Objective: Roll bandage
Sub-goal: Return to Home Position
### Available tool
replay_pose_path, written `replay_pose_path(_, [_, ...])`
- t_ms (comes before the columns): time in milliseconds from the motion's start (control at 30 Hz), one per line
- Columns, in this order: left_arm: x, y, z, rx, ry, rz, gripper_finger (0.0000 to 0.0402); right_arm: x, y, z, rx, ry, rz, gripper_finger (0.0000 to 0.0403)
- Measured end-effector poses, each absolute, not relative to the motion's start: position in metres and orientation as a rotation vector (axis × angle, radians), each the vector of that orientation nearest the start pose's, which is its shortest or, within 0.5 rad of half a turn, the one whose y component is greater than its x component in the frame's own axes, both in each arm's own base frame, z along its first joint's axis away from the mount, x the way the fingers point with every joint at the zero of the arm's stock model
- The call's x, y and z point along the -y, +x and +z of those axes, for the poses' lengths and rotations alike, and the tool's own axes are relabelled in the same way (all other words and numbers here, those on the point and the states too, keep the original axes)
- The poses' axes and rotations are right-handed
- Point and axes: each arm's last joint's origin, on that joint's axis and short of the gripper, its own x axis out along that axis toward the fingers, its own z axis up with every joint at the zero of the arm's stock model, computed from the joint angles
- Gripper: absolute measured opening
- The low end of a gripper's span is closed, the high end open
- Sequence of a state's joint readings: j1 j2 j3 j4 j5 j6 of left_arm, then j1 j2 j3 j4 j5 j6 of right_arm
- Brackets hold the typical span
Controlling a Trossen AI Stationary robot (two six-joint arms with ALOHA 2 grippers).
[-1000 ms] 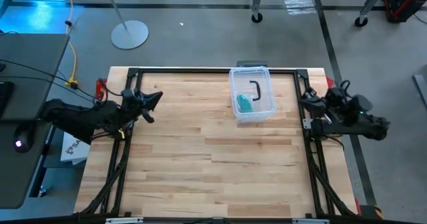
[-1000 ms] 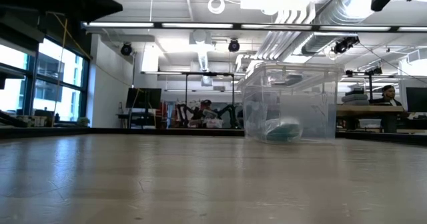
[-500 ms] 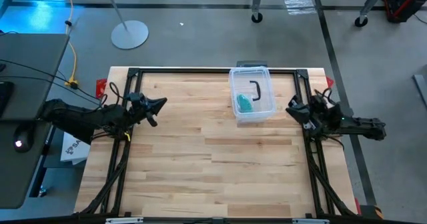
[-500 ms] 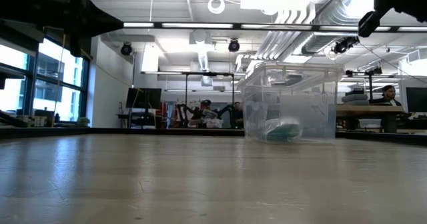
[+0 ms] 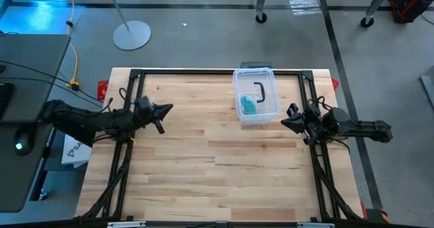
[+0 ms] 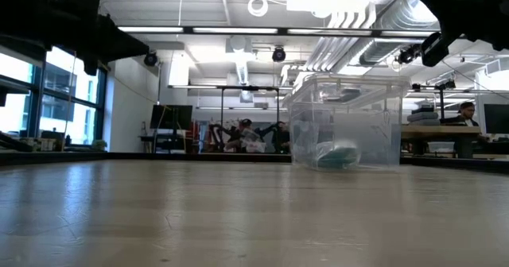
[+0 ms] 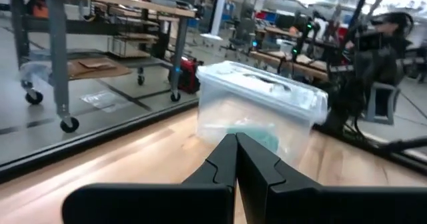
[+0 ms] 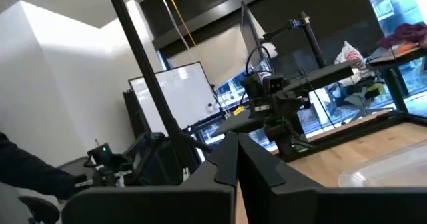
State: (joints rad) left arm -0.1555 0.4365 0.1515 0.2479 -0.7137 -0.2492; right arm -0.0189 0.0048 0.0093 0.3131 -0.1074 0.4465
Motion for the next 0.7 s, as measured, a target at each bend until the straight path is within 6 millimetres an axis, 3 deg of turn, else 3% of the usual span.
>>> replay_pose_path(233, [0.001, 0.122, 0.169, 0.064, -0.223, 0.519, 0.0, -0.001, 0.093, 0.195, 0.277, 0.422, 0.154, 0.0])
replay_pose_path(433, [-0.002, 0.116, 0.182, 0.122, -0.041, 0.616, 0.0, -0.001, 0.093, 0.193, 0.258, 0.451, 0.154, 0.0])
replay_pose_path(567, [-0.01, 0.104, 0.188, 0.218, -0.159, 0.823, 0.0, -0.001, 0.093, 0.193, 0.258, 0.444, 0.153, 0.0])
replay_pose_path(700, [-0.013, 0.096, 0.187, 0.218, -0.156, 0.8, 0.0, -0.001, 0.093, 0.193, 0.258, 0.425, 0.151, 0.0])
